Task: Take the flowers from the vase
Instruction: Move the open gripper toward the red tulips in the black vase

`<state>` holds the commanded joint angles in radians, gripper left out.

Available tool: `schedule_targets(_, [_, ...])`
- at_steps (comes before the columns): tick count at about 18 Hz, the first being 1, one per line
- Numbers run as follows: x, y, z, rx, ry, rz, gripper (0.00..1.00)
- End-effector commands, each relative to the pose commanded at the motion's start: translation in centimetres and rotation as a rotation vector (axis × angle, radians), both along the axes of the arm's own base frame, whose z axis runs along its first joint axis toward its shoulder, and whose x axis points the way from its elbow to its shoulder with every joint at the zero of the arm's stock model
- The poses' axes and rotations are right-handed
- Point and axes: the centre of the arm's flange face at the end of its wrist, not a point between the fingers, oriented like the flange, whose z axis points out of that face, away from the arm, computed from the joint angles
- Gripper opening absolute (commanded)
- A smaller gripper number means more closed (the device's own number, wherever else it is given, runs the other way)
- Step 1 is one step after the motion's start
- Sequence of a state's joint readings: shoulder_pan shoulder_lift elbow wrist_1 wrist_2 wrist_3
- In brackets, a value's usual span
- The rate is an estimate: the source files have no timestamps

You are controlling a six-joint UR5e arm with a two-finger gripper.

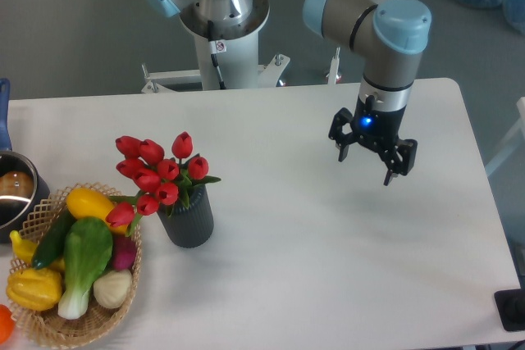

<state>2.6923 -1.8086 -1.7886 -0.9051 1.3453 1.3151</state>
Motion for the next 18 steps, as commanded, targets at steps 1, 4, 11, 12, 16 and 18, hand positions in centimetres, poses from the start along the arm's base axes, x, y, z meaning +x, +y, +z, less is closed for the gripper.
schedule_targets(1, [0.3, 0.3, 0.2, 0.003, -0.004, 0.016, 1.00])
schedule_targets(4, [1.5, 0.9, 0.5, 0.013, -0.006, 0.005, 1.00])
schedule_targets(11, [3.1, 2.1, 0.5, 0.271, -0.166, -0.049, 1.00])
schedule_targets(12, [3.5, 2.3, 0.3, 0.290, -0.183, -0.053, 1.00])
schedule_targets(16, [4.8, 2.5, 0.4, 0.387, -0.260, -0.062, 1.00])
schedule_targets(18, [5.7, 2.8, 0.0, 0.448, -0.313, -0.072, 1.00])
